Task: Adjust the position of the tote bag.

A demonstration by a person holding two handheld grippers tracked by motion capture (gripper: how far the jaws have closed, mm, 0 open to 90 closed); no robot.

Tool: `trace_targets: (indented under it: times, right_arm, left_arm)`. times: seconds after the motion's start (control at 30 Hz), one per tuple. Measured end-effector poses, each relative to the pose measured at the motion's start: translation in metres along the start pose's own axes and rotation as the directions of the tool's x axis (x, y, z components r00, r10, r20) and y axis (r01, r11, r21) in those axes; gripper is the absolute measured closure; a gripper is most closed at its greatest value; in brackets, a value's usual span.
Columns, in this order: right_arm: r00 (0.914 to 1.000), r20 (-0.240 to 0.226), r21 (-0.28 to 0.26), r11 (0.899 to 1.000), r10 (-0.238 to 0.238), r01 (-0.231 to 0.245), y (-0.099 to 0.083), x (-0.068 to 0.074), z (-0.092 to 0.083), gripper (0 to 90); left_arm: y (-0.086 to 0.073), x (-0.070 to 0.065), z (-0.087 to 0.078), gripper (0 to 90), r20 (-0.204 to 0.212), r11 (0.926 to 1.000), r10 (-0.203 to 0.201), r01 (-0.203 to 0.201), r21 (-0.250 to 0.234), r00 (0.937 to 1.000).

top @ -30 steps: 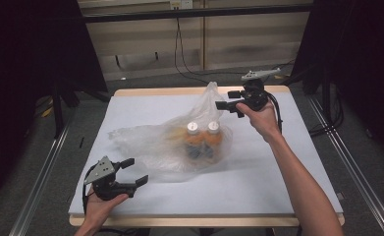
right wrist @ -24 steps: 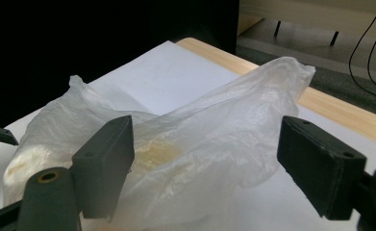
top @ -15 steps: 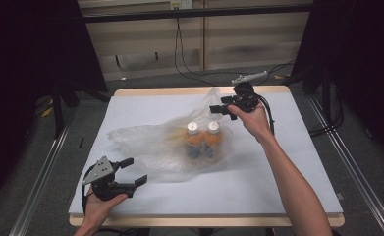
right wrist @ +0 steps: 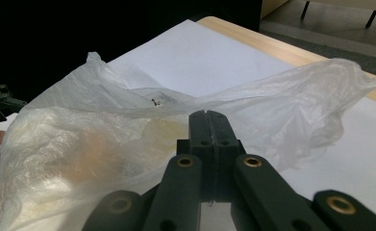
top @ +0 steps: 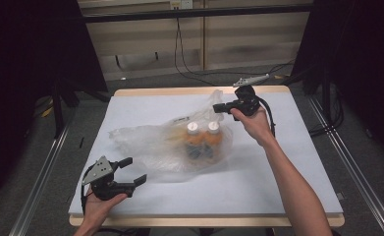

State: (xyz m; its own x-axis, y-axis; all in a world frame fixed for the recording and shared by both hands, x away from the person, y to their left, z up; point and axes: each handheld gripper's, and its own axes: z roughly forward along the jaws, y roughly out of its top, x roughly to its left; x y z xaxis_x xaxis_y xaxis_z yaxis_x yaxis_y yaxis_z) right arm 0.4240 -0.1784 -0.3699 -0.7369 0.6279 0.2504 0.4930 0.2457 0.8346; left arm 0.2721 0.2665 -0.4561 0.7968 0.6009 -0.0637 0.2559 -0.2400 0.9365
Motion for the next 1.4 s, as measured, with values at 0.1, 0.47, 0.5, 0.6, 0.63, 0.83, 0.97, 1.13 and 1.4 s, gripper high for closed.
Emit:
trace_targets:
  times: [0.1,0.47,0.5,0.6,0.63,0.83,0.97,1.13,1.4]
  right_arm:
    - [0.9999,0.005,-0.019,1.000,-0.009,0.009,0.001,0.002,-0.004,90.0]
    - [0.9984,-0.010,-0.138,0.989,-0.056,0.054,0.010,0.015,-0.039,90.0]
    - [0.9978,-0.006,-0.148,0.987,-0.066,0.064,0.011,0.017,-0.042,90.0]
    - [0.9962,0.010,-0.165,0.983,-0.087,0.087,0.011,0.021,-0.047,90.0]
    - [0.9954,0.011,-0.168,0.981,-0.095,0.095,0.011,0.023,-0.051,90.0]
    - [0.9934,0.017,-0.199,0.973,-0.113,0.115,0.013,0.029,-0.065,90.0]
    - [0.9923,0.029,-0.218,0.968,-0.120,0.124,0.012,0.032,-0.078,90.0]
    - [0.9894,0.044,-0.224,0.964,-0.139,0.145,0.011,0.037,-0.086,90.0]
    - [0.9873,0.053,-0.232,0.960,-0.149,0.158,0.010,0.040,-0.095,90.0]
  left_arm:
    - [0.000,-0.001,0.000,16.6,-0.002,0.9999,-0.013,0.013,-0.008,0.9999]
    - [0.002,0.004,-0.004,19.3,-0.019,0.9995,-0.025,0.025,-0.021,0.9995]
    - [0.002,0.006,-0.006,22.6,-0.006,0.9985,-0.042,0.042,-0.034,0.9991]
    - [0.004,0.010,-0.008,25.5,-0.029,0.9974,-0.051,0.050,-0.053,0.9983]
    - [0.008,0.014,-0.010,26.6,-0.040,0.9963,-0.064,0.062,-0.061,0.9971]
    - [0.017,0.022,-0.013,31.2,-0.052,0.9938,-0.072,0.067,-0.088,0.9960]
    - [0.029,0.033,-0.008,30.6,-0.063,0.9934,-0.070,0.064,-0.095,0.9956]
    - [0.039,0.046,-0.001,23.2,-0.106,0.9982,-0.021,0.015,-0.059,0.9941]
    - [0.039,0.071,0.005,13.5,-0.118,0.9914,-0.108,0.098,-0.087,0.9871]
